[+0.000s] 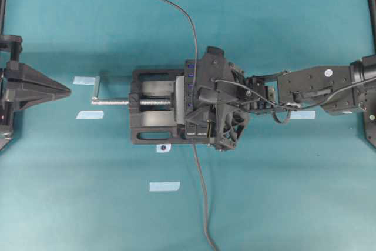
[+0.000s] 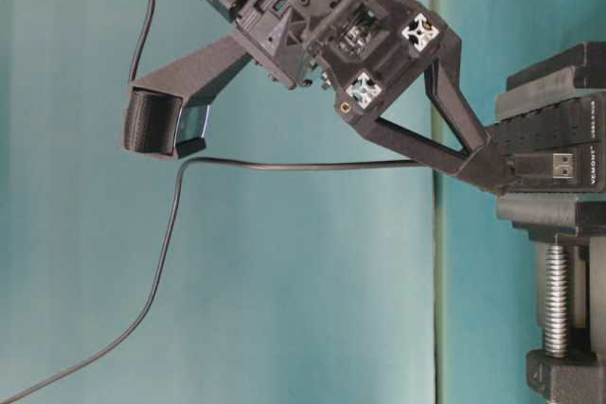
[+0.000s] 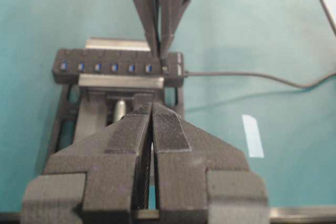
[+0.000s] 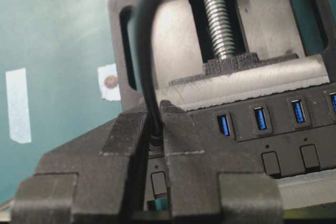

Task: Insert the USB into the front port of the fixed hub.

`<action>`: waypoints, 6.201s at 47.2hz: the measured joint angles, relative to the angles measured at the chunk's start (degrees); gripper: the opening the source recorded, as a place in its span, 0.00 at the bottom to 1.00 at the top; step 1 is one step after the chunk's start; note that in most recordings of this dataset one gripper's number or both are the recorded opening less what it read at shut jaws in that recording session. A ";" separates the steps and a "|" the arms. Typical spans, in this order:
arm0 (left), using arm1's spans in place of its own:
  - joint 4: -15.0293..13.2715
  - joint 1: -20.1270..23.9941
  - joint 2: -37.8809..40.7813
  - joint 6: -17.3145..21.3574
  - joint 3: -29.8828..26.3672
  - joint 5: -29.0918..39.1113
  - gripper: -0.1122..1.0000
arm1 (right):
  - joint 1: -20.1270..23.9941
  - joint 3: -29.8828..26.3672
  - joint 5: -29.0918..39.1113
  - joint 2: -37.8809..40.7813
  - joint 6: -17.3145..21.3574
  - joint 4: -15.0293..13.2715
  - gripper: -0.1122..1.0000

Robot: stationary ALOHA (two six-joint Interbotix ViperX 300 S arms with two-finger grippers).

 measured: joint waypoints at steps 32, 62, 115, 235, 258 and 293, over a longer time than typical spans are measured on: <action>-0.09 0.00 -0.18 0.00 0.44 -0.09 0.10 | 1.76 -0.44 2.46 0.44 0.00 0.18 0.16; 0.00 0.00 -0.18 0.00 0.44 -0.53 0.10 | 1.76 0.00 2.29 1.67 3.25 0.26 0.16; -0.09 0.00 -0.18 0.00 1.14 -1.32 0.10 | 1.85 0.97 -0.18 2.20 4.31 0.00 0.27; -0.09 0.00 -0.70 -0.09 2.02 -2.11 0.10 | -0.44 13.10 1.93 -16.26 4.13 -2.02 0.81; 0.00 0.00 -0.97 -0.18 2.02 -2.11 0.10 | -0.53 13.71 0.97 -16.26 4.13 -2.02 0.81; -0.09 0.00 -0.88 -0.18 2.02 -2.11 0.10 | -0.44 14.06 0.79 -16.26 4.13 -2.02 0.81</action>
